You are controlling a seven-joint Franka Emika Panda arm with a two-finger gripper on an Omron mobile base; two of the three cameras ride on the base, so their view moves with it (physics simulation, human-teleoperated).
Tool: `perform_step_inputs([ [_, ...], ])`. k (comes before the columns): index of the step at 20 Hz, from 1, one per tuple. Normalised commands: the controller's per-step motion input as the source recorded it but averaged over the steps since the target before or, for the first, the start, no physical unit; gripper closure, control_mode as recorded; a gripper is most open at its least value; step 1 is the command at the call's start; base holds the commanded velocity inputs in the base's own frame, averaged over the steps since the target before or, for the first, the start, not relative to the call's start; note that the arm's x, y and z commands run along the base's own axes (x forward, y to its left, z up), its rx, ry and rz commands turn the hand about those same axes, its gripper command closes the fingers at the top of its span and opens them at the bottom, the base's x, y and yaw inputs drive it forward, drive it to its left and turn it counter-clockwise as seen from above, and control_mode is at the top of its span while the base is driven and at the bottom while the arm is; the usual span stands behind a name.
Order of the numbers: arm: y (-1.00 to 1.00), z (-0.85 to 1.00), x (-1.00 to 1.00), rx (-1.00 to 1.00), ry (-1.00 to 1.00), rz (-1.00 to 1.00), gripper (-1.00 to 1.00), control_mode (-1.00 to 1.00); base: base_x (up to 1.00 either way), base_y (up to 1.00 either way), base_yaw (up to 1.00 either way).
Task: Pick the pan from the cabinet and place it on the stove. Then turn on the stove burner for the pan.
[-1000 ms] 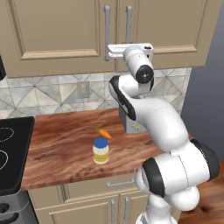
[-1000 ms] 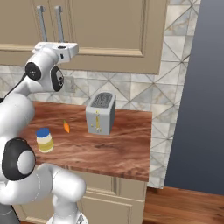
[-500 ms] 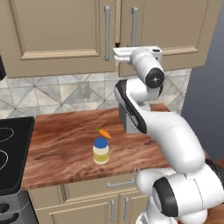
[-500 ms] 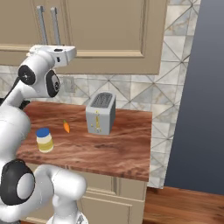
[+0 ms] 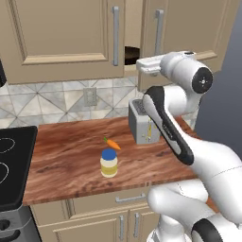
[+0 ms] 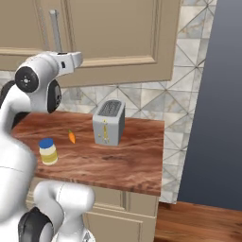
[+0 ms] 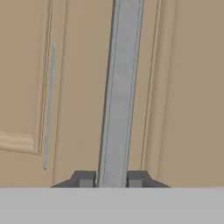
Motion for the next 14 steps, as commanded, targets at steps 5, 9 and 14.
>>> perform_step_inputs([
  [5,-0.33,-0.26,-0.69,-0.07,0.14,0.13,1.0,-1.0,0.0,0.0,0.0],
  [9,-0.38,-0.38,-0.62,-0.03,0.09,0.11,1.0,-1.0,0.0,0.0,0.0],
  [14,-0.22,-0.41,-0.43,0.0,0.06,0.06,1.0,-1.0,0.0,0.0,0.0],
])
